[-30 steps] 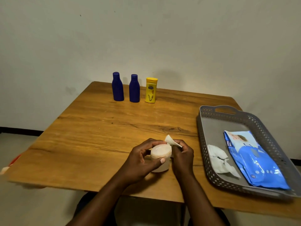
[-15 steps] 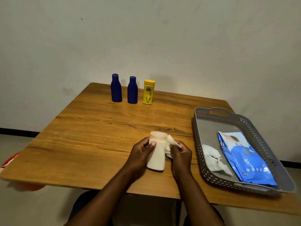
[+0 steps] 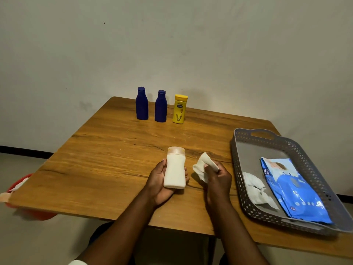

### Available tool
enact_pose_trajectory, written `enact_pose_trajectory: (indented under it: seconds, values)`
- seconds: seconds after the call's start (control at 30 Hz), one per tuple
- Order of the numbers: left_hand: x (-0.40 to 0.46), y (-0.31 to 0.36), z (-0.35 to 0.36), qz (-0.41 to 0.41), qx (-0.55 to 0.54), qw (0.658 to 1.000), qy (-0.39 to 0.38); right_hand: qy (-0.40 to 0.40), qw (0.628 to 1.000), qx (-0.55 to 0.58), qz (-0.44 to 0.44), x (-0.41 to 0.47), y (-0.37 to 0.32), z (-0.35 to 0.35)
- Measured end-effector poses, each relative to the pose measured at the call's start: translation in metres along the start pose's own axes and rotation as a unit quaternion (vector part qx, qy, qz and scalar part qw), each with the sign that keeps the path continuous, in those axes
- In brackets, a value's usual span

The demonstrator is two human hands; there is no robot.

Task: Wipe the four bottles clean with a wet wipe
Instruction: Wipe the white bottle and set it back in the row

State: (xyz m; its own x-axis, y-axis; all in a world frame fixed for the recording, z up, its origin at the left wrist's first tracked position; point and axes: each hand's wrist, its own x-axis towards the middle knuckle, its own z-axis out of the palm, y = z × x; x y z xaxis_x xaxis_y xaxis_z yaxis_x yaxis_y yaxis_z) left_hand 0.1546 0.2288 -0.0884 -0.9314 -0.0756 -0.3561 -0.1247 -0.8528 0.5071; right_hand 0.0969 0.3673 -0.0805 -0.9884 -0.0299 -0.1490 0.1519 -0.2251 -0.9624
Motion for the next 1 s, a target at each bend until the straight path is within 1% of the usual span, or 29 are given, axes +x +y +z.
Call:
enact_pose_trajectory:
  seconds: [0.07, 0.1, 0.13, 0.17, 0.23, 0.33, 0.4, 0.53, 0.63, 0.67, 0.77, 0.87, 1.0]
  values:
    - [0.001, -0.001, -0.003, 0.000, 0.001, 1.000, -0.002, -0.019, 0.995, -0.055, -0.082, -0.007, -0.005, 0.011]
    - [0.001, -0.002, -0.002, 0.000, 0.004, 1.000, -0.003, -0.027, 0.985, -0.091, -0.143, -0.009, -0.009, 0.017]
    - [0.001, -0.002, -0.001, 0.002, 0.005, 1.000, -0.005, -0.034, 0.967, -0.137, -0.213, -0.011, -0.014, 0.023]
    - [0.002, -0.003, -0.001, 0.006, 0.010, 1.000, -0.007, -0.039, 0.941, -0.193, -0.276, -0.010, -0.017, 0.028]
    - [0.002, -0.004, -0.003, 0.016, 0.025, 1.000, -0.010, -0.050, 0.884, -0.292, -0.361, -0.004, -0.018, 0.037]
    - [0.001, -0.008, -0.004, 0.028, 0.041, 0.998, -0.029, -0.084, 0.826, -0.399, -0.389, 0.002, -0.011, 0.046]
    - [0.002, -0.010, -0.005, 0.032, 0.040, 0.998, -0.044, -0.092, 0.795, -0.445, -0.402, 0.000, -0.007, 0.049]
    - [0.005, -0.010, -0.005, 0.031, 0.051, 0.997, -0.046, -0.080, 0.751, -0.466, -0.461, -0.009, -0.003, 0.049]
    - [0.008, -0.010, -0.006, 0.030, 0.030, 0.998, -0.049, -0.104, 0.713, -0.475, -0.505, -0.023, 0.003, 0.046]
    - [0.009, -0.010, -0.007, 0.030, 0.019, 0.998, -0.050, -0.117, 0.705, -0.484, -0.505, -0.027, 0.005, 0.044]
    - [0.010, -0.009, -0.010, 0.035, 0.001, 0.998, -0.044, -0.148, 0.697, -0.506, -0.486, -0.041, 0.010, 0.036]
    - [0.011, -0.007, -0.014, 0.041, 0.017, 0.999, -0.020, -0.170, 0.670, -0.533, -0.488, -0.057, 0.016, 0.031]
    - [0.012, -0.006, -0.018, 0.026, 0.046, 0.999, 0.000, -0.180, 0.664, -0.531, -0.494, -0.070, 0.025, 0.023]
